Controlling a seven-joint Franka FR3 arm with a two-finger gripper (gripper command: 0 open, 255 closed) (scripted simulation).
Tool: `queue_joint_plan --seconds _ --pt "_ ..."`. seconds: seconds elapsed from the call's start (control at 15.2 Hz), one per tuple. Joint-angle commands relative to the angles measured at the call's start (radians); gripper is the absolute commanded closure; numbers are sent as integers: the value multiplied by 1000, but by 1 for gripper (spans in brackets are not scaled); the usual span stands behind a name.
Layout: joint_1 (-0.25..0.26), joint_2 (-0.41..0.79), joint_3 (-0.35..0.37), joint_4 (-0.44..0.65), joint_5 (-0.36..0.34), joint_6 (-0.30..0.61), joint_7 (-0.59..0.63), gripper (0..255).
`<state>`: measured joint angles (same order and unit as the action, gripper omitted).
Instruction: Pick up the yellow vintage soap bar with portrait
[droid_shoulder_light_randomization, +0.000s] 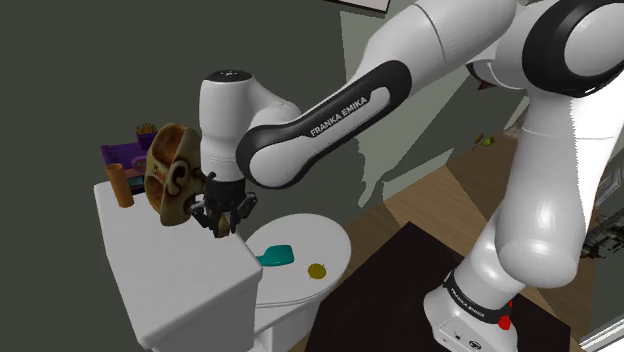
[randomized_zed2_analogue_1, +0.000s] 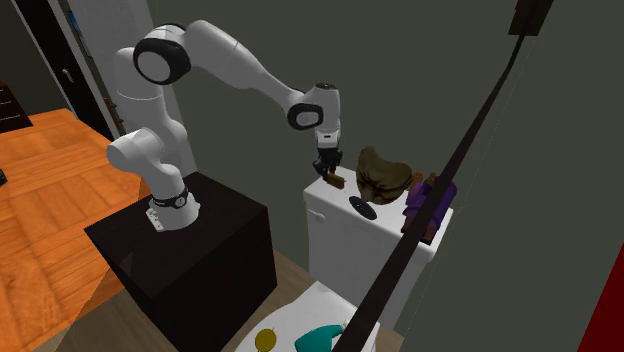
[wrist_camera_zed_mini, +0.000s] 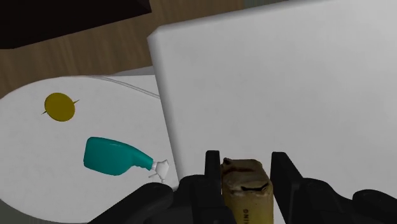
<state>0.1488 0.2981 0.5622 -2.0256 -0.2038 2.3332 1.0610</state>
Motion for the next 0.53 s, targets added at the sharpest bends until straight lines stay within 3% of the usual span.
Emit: queue_joint_plan --seconds 0.0,0.46 --pt "-7 -19 6 4 15 -21 -11 255" --pt "-17 -60 19 29 49 -79 -33 255"
